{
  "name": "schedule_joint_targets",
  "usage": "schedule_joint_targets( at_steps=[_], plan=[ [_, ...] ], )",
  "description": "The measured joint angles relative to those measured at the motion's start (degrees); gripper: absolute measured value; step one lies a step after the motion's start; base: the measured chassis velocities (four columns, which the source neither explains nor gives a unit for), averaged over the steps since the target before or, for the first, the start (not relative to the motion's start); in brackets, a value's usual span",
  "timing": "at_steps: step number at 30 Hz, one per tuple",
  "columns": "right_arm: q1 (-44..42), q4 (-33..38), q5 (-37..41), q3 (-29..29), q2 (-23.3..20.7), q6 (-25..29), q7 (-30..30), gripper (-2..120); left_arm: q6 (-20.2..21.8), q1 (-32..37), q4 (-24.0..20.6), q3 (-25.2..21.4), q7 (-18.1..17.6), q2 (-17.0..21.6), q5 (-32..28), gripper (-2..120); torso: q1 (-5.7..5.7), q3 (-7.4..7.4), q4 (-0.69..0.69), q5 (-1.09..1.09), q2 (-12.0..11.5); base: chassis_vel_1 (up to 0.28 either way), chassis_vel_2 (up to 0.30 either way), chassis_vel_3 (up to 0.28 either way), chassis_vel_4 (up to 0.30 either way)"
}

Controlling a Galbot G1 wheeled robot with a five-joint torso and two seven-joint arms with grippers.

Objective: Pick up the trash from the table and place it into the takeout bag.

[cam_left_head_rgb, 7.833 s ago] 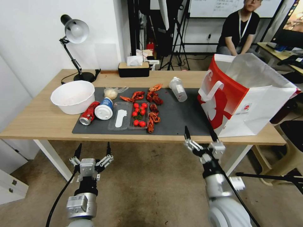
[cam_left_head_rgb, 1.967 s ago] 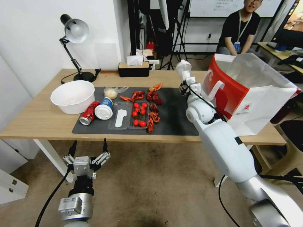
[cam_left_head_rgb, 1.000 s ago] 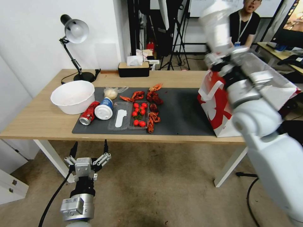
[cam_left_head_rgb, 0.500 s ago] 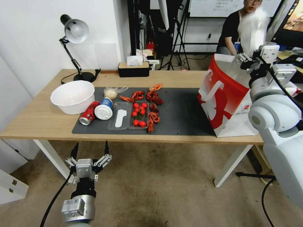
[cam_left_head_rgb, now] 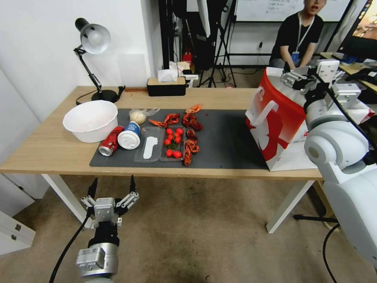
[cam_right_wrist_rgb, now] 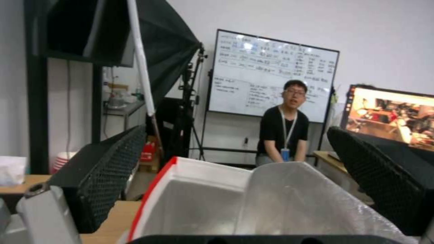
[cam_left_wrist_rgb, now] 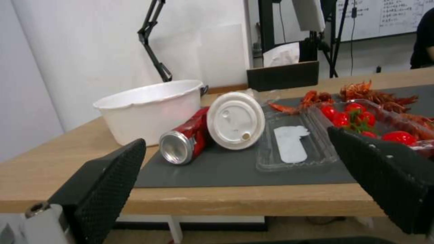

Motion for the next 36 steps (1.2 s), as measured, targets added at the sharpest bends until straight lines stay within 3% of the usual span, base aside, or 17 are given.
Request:
schedule_joint_targets(
  at_steps=[6, 15, 20, 24, 36],
  plan=[
    [-1.92, 3.65, 6.60, -1.38, 0.02, 4.47, -5.21, 100, -0.04, -0.22, 0.35, 0.02, 0.00, 0.11, 0.00, 100, 0.00, 0.00, 0.01, -0.01, 0.00, 0.000, 0.000, 0.000, 0.000],
    [-9.62, 6.73, 7.95, -2.40, 0.93, 10.46, -13.46, 100, -0.13, -0.23, 0.46, 0.18, -0.01, 0.20, -0.04, 100, 0.00, 0.00, 0.01, -0.01, 0.00, 0.000, 0.000, 0.000, 0.000],
    [-18.29, 7.32, 2.48, -2.37, 3.08, 17.67, -15.90, 100, -0.28, -0.29, 0.48, 0.14, 0.01, 0.32, -0.09, 100, 0.00, -0.01, 0.00, 0.01, 0.00, 0.000, 0.000, 0.000, 0.000],
    [-24.77, 7.99, -4.12, -1.68, 5.75, 23.68, -14.09, 100, -0.39, -0.33, 0.77, 0.24, 0.01, 0.33, -0.11, 100, 0.00, -0.01, 0.00, 0.00, 0.00, 0.000, 0.000, 0.000, 0.000],
    [-39.68, 8.73, -11.48, -0.88, 11.53, 36.02, -12.90, 100, -1.26, -0.30, 1.47, 0.22, -0.03, 0.58, -0.80, 100, 0.00, -0.01, 0.01, -0.01, 0.01, 0.000, 0.000, 0.000, 0.000]
  ],
)
